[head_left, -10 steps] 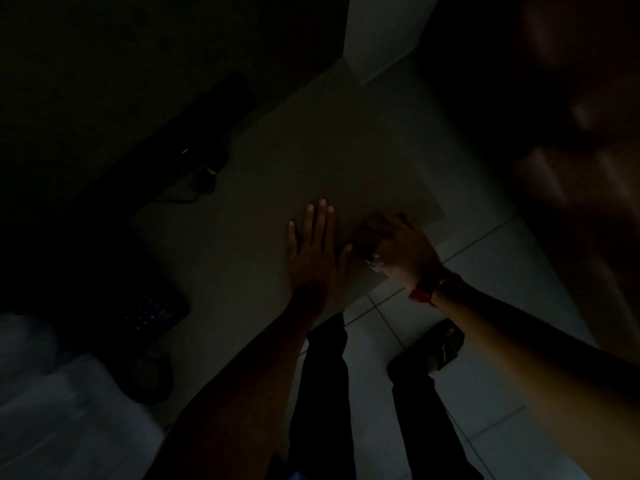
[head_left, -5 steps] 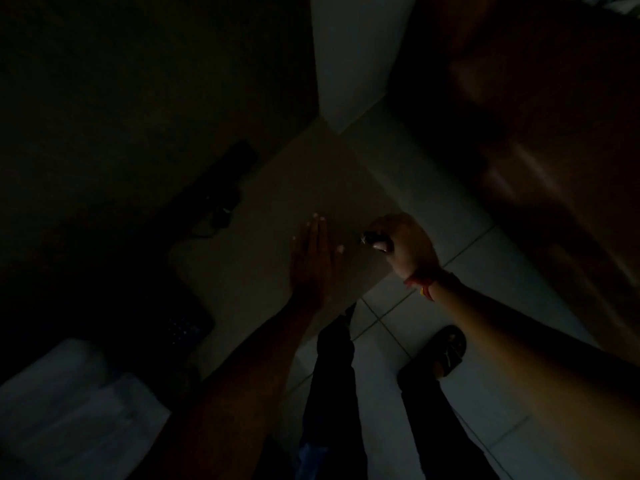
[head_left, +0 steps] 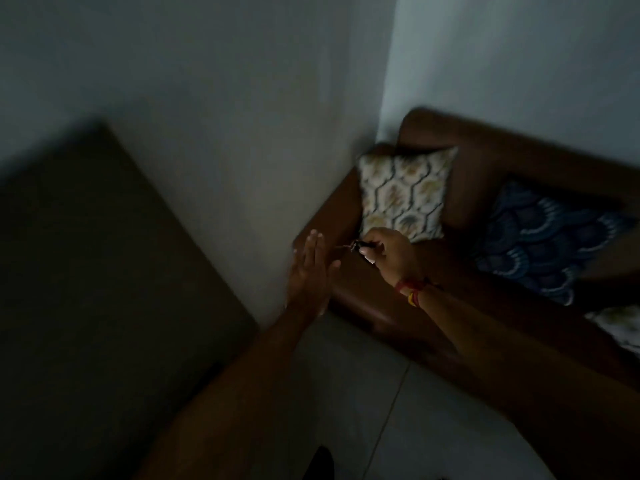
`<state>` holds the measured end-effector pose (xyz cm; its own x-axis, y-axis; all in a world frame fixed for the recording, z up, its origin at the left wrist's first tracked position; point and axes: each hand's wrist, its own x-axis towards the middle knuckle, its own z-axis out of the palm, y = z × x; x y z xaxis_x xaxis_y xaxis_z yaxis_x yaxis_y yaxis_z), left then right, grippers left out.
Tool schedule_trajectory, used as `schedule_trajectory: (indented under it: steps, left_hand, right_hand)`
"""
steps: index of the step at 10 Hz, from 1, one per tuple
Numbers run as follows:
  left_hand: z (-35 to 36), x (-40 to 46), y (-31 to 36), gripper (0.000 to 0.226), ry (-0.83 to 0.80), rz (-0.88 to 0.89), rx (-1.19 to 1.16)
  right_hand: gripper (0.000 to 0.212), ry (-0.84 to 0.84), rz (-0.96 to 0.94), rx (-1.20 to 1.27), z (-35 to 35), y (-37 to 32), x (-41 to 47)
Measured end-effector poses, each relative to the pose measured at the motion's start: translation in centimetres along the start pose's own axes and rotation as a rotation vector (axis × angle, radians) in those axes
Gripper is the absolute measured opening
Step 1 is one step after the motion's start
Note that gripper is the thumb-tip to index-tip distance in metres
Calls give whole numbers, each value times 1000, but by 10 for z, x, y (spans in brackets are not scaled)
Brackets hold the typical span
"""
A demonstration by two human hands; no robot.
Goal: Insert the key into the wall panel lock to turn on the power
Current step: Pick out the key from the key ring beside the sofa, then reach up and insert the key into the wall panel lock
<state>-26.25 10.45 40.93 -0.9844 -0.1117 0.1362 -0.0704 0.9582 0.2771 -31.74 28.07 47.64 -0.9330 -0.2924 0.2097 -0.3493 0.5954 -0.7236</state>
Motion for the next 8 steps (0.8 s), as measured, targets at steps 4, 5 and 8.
schedule_trajectory:
  steps: [4, 5, 8]
  left_hand:
    - [-231, 133, 333, 70, 370, 487, -76]
    - [-254, 140, 385, 71, 444, 518, -94]
    - [-285, 149, 597, 70, 518, 705, -137]
  right_hand:
    - [18, 412, -97, -50, -405, -44, 26]
    - [20, 461, -121, -86, -462, -43, 21]
    - [18, 678, -131, -195, -666, 3, -34]
